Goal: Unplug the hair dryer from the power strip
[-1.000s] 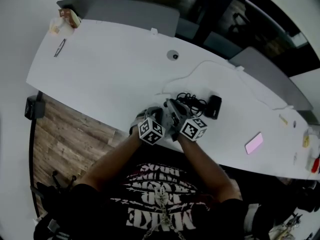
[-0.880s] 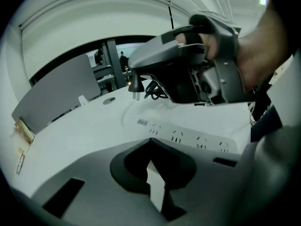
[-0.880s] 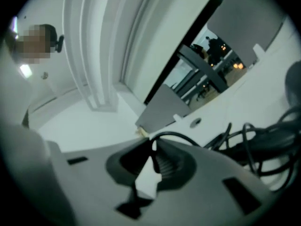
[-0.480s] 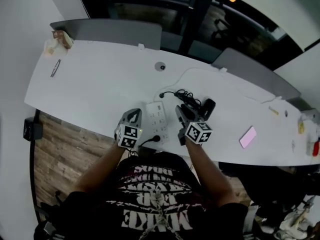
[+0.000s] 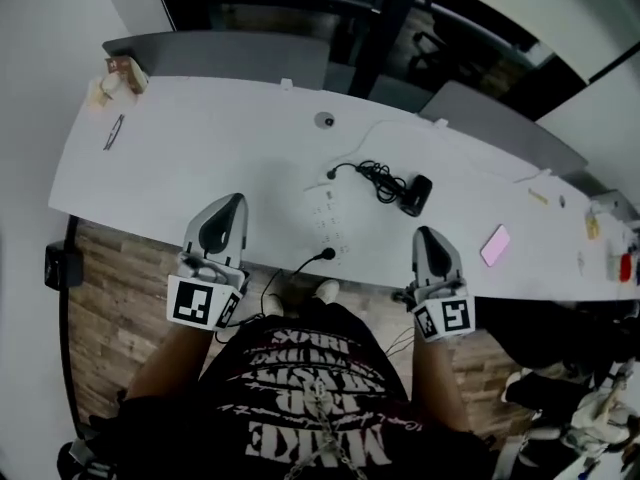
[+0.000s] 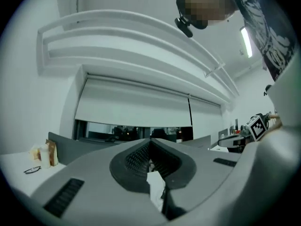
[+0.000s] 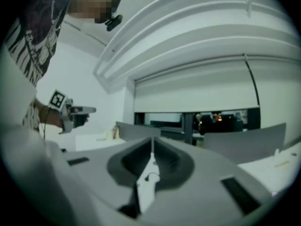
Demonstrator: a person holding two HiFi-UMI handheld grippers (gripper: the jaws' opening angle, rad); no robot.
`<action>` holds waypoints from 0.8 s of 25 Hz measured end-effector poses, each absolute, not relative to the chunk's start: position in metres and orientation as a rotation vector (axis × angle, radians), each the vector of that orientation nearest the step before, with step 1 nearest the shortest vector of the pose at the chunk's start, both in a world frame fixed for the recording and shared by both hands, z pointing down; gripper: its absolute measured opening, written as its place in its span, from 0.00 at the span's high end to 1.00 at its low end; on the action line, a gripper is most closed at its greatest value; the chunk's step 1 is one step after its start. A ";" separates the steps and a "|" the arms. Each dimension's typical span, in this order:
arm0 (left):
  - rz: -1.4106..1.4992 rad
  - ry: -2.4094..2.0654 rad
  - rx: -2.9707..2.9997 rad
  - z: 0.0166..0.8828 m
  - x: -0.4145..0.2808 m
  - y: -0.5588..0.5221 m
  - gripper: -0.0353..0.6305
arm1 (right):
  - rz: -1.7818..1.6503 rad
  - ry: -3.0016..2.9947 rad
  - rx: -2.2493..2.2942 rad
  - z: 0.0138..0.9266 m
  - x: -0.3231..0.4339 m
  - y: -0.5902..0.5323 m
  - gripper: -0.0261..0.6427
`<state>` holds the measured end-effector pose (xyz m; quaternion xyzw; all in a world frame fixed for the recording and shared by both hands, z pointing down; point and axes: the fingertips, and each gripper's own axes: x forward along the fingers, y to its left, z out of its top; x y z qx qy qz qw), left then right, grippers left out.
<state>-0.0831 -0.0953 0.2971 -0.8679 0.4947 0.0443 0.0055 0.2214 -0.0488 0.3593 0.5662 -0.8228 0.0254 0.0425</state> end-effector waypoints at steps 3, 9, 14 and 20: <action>0.131 1.525 -2.712 0.295 -0.090 -0.086 0.91 | 0.069 -2.498 1.791 0.343 0.217 -0.033 0.91; 0.073 1.466 -2.786 0.313 -0.089 -0.073 0.91 | 0.044 -2.451 1.837 0.335 0.200 -0.011 0.91; 0.056 1.451 -2.812 0.317 -0.087 -0.062 0.91 | 0.052 -2.453 1.848 0.333 0.195 0.005 0.91; 0.027 1.479 -2.794 0.313 -0.074 -0.050 0.91 | 0.048 -2.479 1.790 0.337 0.205 0.012 0.91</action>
